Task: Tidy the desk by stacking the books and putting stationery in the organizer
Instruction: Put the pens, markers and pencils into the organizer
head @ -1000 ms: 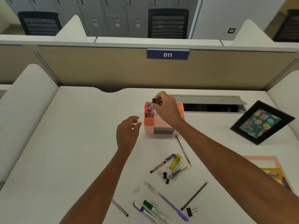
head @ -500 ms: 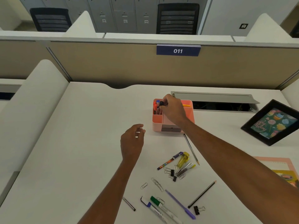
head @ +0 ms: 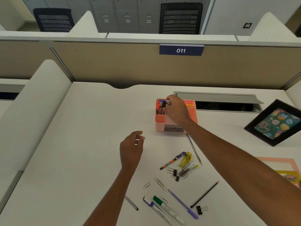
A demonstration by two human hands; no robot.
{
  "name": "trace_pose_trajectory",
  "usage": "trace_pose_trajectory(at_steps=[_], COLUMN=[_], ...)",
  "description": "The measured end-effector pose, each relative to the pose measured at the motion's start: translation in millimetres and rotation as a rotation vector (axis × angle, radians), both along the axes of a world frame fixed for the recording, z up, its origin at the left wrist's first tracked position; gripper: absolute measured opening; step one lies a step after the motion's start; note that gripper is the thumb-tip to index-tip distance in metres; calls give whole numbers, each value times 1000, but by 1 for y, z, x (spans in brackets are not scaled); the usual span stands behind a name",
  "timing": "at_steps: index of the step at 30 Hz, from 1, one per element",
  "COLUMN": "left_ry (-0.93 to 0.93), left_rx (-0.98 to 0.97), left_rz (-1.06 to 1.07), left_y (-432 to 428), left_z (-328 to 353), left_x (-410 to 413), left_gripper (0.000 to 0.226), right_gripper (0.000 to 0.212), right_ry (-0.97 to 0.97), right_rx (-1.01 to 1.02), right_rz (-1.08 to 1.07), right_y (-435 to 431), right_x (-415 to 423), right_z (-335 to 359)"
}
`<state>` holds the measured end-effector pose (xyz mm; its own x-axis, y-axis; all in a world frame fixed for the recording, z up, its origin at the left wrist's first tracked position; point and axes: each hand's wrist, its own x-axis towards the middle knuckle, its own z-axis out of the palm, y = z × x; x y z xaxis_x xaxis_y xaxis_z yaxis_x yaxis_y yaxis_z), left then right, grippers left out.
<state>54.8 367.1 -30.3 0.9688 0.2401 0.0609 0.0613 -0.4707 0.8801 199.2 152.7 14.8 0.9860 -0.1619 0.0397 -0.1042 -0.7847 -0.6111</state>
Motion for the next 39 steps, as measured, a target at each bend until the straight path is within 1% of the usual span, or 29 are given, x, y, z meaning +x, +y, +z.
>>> trace_pose_trajectory(at_steps=[4,7,11,13,16,20,22,24,26,29,33,37,38,39], left_ry=[10,29,71,103,187,322,417,495,545,625,651,638,638,640], left_rx=[-5,-19,-65,-77,-73,1,9,-78,-147,-176,-118,-47,-38,-29], left_rz=[-9,-23,-48,-76,-123,-133,-72,27,98,140,138,176,191,203], left_y=[1,-2,-5,-6,-6,-2,3,7,10,7,-2,-10,-12,-13], left_z=[0,3,10,11,5,-3,-6,-8,-9,-9,-11,-10,-10,-8], left_x=[-5,-12,-34,-51,-78,-112,-129,-146,-162,-181,-191,-191,-189,-188], left_gripper=[21,21,23,23,22,18,15,11,9,13,21,23,23,23], right_gripper=[45,43,41,34,22,20,21,23,24,25,30,27,29,36], right_ry=[-21,-86,-158,-157,-73,132,230,300,337,365,343,293,262,245], right_rx=[16,37,17,5,22,90,115,122,81,17,-95,-190,-227,-261], right_rz=[-27,-17,99,172,244,305,334,355,399,461,529,557,559,560], right_y=[-1,1,-1,-5,-11,-12,-9,-8,-7,-5,1,9,12,14], right_x=[-10,-30,-73,-99,-143,-209,-245,-279,-307,-333,-348,-354,-356,-357], right_z=[4,6,10,9,1,-18,-28,-37,-45,-52,-60,-69,-72,-74])
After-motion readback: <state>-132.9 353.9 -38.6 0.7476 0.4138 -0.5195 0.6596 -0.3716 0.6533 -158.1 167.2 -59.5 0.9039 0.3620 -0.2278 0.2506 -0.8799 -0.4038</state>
